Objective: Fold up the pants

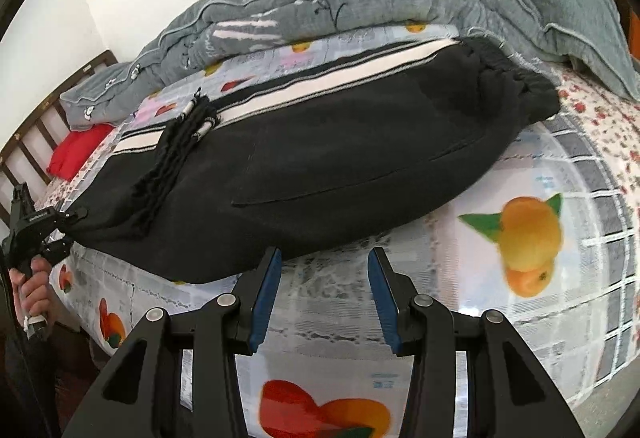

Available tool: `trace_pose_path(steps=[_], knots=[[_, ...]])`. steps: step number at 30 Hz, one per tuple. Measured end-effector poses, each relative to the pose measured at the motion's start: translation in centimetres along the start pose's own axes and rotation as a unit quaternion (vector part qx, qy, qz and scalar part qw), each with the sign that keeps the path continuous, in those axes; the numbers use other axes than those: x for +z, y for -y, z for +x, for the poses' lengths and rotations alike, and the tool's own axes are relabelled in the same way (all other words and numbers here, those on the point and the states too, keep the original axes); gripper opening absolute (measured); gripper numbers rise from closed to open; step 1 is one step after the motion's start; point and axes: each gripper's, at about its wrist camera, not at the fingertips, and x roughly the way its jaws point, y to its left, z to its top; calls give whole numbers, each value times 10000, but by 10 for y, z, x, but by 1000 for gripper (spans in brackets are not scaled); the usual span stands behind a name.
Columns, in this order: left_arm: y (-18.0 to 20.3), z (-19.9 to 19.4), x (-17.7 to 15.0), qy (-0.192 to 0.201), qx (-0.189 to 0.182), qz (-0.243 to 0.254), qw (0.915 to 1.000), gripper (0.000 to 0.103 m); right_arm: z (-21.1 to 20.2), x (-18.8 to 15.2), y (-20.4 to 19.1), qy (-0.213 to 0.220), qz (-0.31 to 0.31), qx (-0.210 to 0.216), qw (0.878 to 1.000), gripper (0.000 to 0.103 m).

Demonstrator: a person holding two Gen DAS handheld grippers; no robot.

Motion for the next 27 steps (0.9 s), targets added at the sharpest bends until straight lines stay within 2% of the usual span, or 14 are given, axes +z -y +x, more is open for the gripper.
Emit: trace_pose_path(steps=[2,4,10,13,18,21,25,27], knots=[[21,-3,0,113,386,394,9984,17,-7,0,6,81,3,-6,10000,44],[44,-9,1,265,560,766,9951,16,-13,-1,14,131,-3,-14,9999,44],[124,-23,-1,692,503,1641,9827,15,-26,-1,44,230,128,-91,9996,44],[171,-19,-19,735,362,2241,9711,15,-34,-1,61,316,274,-134,9990,44],[236,12,-62,476,28,2961,9540,15,-48,0,84,436,467,-205,9978,44],[263,41,-89,217,-220,3155,9484,15,-53,0,94,440,475,-277,9975,44],[284,82,-136,-340,-422,3473,9362,15,-59,1,105,411,452,-479,9970,44],[285,103,-158,-753,-427,3668,9263,14,-63,0,110,426,489,-494,9967,44]])
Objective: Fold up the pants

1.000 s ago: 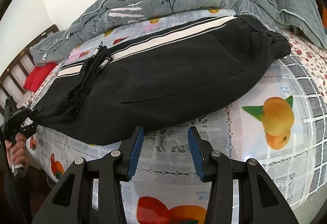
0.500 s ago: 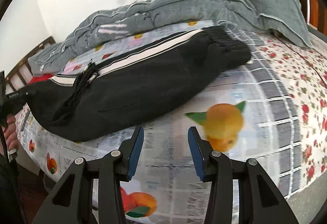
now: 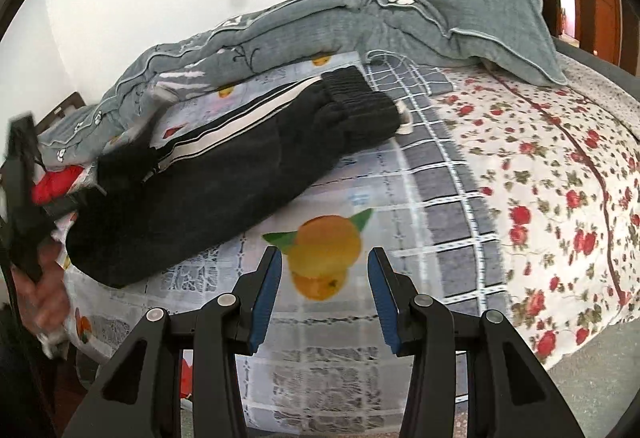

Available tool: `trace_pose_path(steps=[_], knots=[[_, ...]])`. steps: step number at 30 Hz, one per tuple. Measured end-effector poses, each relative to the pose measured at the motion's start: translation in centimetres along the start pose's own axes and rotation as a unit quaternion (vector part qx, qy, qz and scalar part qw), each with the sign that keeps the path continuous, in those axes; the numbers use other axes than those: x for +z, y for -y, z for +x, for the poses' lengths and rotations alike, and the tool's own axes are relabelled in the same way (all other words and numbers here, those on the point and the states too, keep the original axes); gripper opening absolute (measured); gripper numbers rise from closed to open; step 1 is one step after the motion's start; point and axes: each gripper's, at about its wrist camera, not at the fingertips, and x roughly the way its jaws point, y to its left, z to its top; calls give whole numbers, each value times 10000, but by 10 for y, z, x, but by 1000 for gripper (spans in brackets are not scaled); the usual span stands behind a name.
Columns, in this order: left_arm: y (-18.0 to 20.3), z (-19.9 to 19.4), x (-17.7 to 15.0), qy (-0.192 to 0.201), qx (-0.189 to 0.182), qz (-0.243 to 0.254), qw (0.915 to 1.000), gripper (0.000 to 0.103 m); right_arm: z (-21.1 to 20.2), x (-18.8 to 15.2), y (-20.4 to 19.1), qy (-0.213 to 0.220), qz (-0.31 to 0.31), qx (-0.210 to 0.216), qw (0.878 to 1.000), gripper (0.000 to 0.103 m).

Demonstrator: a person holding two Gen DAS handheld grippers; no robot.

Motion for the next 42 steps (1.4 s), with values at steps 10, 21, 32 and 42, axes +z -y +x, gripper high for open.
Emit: trace_pose_path(steps=[10,21,32,42], knots=[[-15,-47,-1,159,-459,198,9986,47,11,15,-25,57,-54,367,9993,44],[-103,-99,-44,414,271,-398,9980,65,79,36,-87,-361,446,1952,9791,50],[-111,-81,-91,106,-71,-781,9969,70,124,32,-134,-683,170,1827,9806,19],[-52,-35,-80,140,1198,-167,9926,78,59,79,-131,374,-741,1728,9814,10]])
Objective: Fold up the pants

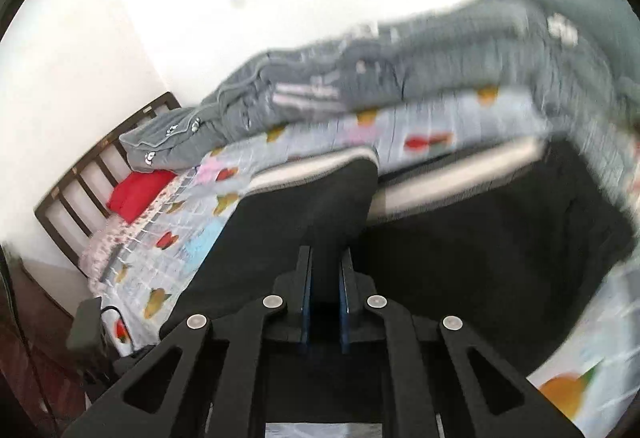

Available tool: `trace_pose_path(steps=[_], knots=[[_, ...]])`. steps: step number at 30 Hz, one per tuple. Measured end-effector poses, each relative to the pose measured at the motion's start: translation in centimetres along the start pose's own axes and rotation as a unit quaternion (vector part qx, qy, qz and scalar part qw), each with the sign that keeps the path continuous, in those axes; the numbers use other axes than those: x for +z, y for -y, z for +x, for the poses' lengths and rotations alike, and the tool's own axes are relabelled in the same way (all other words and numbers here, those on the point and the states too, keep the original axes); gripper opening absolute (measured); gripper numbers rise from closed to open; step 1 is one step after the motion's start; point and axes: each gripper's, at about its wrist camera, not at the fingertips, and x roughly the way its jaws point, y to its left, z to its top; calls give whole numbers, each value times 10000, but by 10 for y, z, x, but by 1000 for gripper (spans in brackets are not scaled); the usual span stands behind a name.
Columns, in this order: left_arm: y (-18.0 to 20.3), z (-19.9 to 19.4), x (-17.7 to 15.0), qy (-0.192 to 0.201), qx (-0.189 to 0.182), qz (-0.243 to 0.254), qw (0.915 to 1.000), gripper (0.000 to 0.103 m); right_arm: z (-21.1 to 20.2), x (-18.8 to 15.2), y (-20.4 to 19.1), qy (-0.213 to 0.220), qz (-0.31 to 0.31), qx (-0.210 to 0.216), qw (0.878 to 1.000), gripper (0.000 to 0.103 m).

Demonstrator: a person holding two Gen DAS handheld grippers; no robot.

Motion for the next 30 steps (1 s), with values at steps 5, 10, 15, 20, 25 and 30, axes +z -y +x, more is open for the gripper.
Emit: trace_pose_path(steps=[5,10,15,20,25,30], knots=[[-1,-1,13,-27,-281,-170,9995,77,-61,23,44,771,-143,-637,9949,10],[16,1,16,-11,-894,-46,9960,82,-75,1,135,634,566,-1375,9868,9],[26,-1,15,-106,-873,159,9960,82,-43,-50,184,3,1012,-1668,9808,14],[11,-27,5,2,-1417,168,9898,79,-58,-38,173,74,918,-1969,9761,22],[17,-43,18,312,-1380,300,9895,79,-75,-26,137,339,197,-2307,9722,23],[37,-3,40,25,-973,173,9951,82,-46,-44,138,-23,132,-2511,9679,22]])
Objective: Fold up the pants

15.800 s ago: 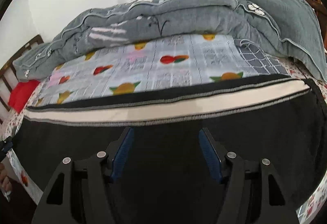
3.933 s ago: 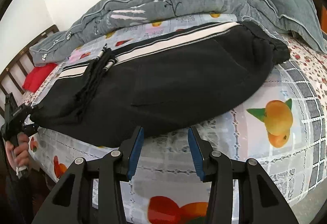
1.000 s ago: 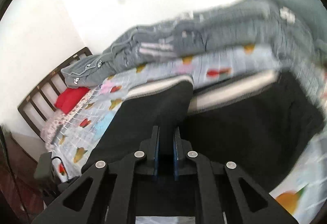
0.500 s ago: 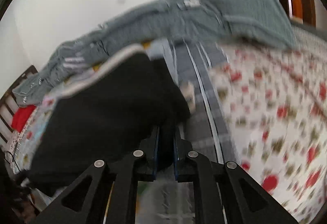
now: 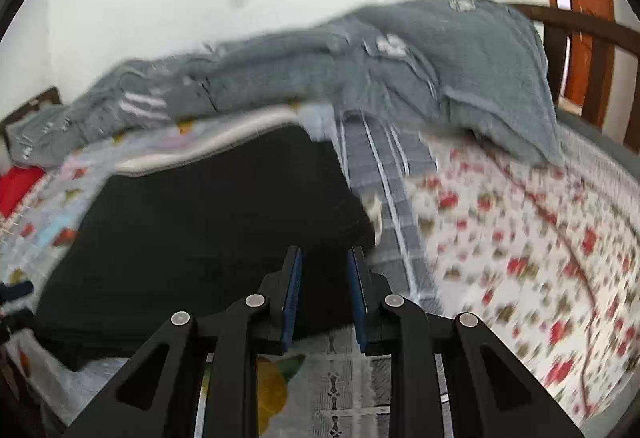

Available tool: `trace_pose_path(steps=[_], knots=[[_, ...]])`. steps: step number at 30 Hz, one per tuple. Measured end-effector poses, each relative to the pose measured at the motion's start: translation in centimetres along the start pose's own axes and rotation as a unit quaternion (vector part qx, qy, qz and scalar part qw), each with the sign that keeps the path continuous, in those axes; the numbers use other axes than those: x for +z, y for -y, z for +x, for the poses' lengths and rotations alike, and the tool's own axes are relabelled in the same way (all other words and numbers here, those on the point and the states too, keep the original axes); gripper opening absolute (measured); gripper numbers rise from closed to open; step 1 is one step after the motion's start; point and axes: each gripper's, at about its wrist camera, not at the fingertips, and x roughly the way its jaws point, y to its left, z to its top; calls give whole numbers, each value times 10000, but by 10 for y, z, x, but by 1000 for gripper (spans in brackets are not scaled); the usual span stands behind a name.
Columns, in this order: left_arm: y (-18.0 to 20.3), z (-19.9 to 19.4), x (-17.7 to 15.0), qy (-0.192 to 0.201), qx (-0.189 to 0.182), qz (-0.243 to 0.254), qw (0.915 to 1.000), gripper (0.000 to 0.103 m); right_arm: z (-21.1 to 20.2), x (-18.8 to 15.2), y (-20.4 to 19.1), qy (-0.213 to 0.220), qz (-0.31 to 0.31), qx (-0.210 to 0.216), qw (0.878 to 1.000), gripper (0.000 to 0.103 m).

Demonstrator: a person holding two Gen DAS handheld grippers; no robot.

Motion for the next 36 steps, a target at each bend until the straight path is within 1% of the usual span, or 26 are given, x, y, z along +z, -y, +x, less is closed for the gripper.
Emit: trace_pose_path(steps=[1,2,4,5,6,8,9,11,12,13,14,17,18,19,21,22,23,24,25,27,29,30,31,32,34,36], knots=[[1,9,-2,-111,-128,-85,9998,82,12,-6,0,-242,14,-85,9997,22],[1,18,-7,-250,-219,-159,9993,82,19,-11,0,-310,17,-115,9995,22],[8,20,-16,-132,-64,27,9999,83,12,-17,-2,-174,-141,-194,9996,22],[12,19,-17,-103,2,189,9998,83,7,-16,-3,-195,-235,-186,9994,22],[12,18,-15,-148,-70,219,9996,81,1,-13,-2,-214,-289,-113,9993,22],[5,15,-7,-137,-367,21,9992,81,-8,-4,6,-175,-214,62,9996,24],[-2,14,-2,-81,-468,-127,9988,81,-12,2,11,-105,-93,161,9998,29],[-15,17,6,-32,-671,-398,9969,82,-16,15,22,24,176,298,9994,44],[-21,22,11,-125,-839,-537,9949,82,-13,22,25,49,280,331,9990,55],[-24,28,14,-240,-1016,-669,9923,82,-8,29,29,33,399,362,9985,60],[-28,34,16,-311,-1168,-779,9896,82,1,35,30,-21,485,414,9980,60],[-35,41,20,-230,-1509,-903,9841,82,36,41,34,-519,794,678,9932,61],[-39,43,22,-226,-1653,-977,9811,82,44,39,35,-589,930,845,9903,64],[-43,42,23,-212,-1883,-1093,9758,81,50,37,37,-630,1090,977,9872,67],[-53,39,24,-162,-2211,-1256,9670,79,52,37,35,-647,1135,1001,9864,69],[-57,36,24,-111,-2273,-1277,9654,79,52,37,34,-651,1101,989,9868,69],[-59,35,23,-50,-2248,-1281,9659,79,52,38,32,-666,1065,977,9873,69],[-63,36,24,-1,-2053,-1314,9698,79,52,38,31,-683,1035,959,9876,69],[-64,40,26,-53,-1930,-1353,9718,79,52,39,28,-697,993,937,9882,69],[-70,55,35,-244,-1866,-1528,9702,79,52,39,20,-723,918,853,9895,69],[-70,68,46,-381,-1805,-1543,9707,78,51,39,12,-726,846,706,9913,69],[-68,75,52,-446,-1746,-1571,9710,64,51,39,11,-730,818,658,9918,67],[-68,81,56,-532,-1715,-1644,9699,43,50,39,8,-743,768,606,9924,60],[-69,85,57,-570,-1672,-1741,9687,34,48,39,5,-759,737,622,9924,58],[-75,82,59,-456,-1603,-1807,9693,22,41,39,-1,-759,566,560,9939,43],[-87,70,57,-256,-1524,-1910,9694,16,31,39,-12,-688,293,522,9958,34]])
